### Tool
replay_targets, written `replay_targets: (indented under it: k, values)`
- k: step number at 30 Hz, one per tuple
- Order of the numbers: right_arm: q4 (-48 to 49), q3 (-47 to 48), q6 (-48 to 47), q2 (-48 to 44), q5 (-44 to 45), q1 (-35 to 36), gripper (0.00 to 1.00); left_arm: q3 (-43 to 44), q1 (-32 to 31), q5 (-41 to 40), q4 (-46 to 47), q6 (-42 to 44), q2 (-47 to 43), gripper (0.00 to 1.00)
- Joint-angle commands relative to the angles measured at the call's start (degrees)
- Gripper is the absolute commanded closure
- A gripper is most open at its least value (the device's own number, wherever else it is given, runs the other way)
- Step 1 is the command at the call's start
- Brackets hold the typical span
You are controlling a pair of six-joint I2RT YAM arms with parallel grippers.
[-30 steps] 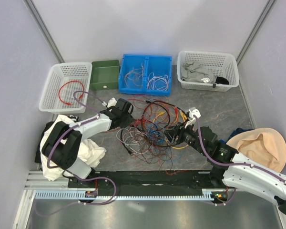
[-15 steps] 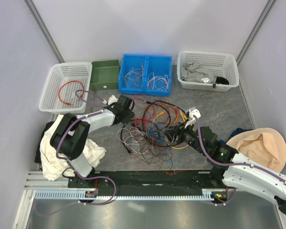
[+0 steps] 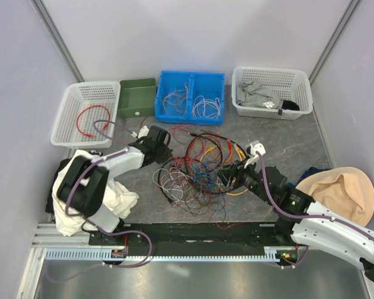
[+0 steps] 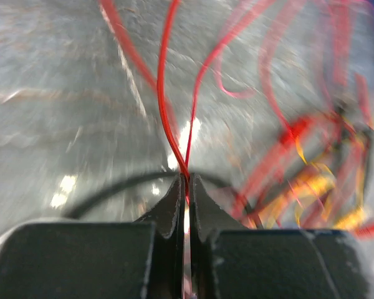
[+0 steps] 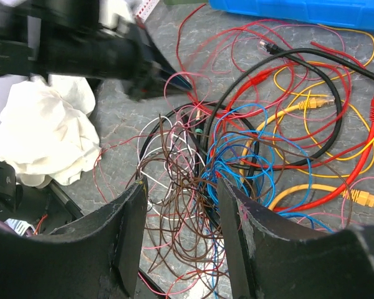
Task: Untangle the cables
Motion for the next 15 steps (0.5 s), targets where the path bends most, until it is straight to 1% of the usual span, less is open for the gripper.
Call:
replay_targets:
  k: [1, 3, 4, 8, 11, 12, 13, 14, 15]
  values:
    - [-1.06, 0.95, -1.08, -2.01, 1.26, 0.05, 0.44, 1.16, -0.08, -2.1, -4.02, 7.77, -18.58, 0.98]
    - [-1.23, 1.65, -1.52, -2.8, 1.44, 0.05, 0.44, 2.66, -0.17, -4.29, -5.53, 11.11, -23.62, 0.98]
    - [-1.23, 1.91, -1.7, -2.81, 1.61, 0.14, 0.44, 4.75, -0.17, -4.91, -6.58, 11.99, -28.08, 0.98]
    - [-1.15, 3.76, -2.14, -2.28, 1.09, 0.05, 0.44, 11.18, -0.17, -6.33, -10.45, 16.91, -33.83, 0.98]
    - [-0.18, 5.6, -2.66, -1.06, -1.1, 0.14, 0.44, 16.98, -0.17, -3.79, -10.81, 19.63, -34.1, 0.98]
    - [0.78, 6.91, -2.84, -0.61, -1.9, 0.05, 0.44, 18.64, -0.17, -1.69, -10.98, 20.43, -33.15, 0.98]
    - [1.22, 7.62, -3.19, -0.09, -3.21, 0.05, 0.43, 22.58, -0.17, -0.62, -11.07, 20.96, -32.27, 0.98]
    - [1.75, 9.19, -3.63, 0.96, -3.83, 0.05, 0.43, 24.7, -0.17, 0.52, -11.07, 22.18, -31.48, 0.98]
    - [2.1, 9.91, -3.81, 1.58, -4.36, 0.05, 0.41, 26.9, -0.17, 2.79, -11.33, 22.63, -29.55, 0.98]
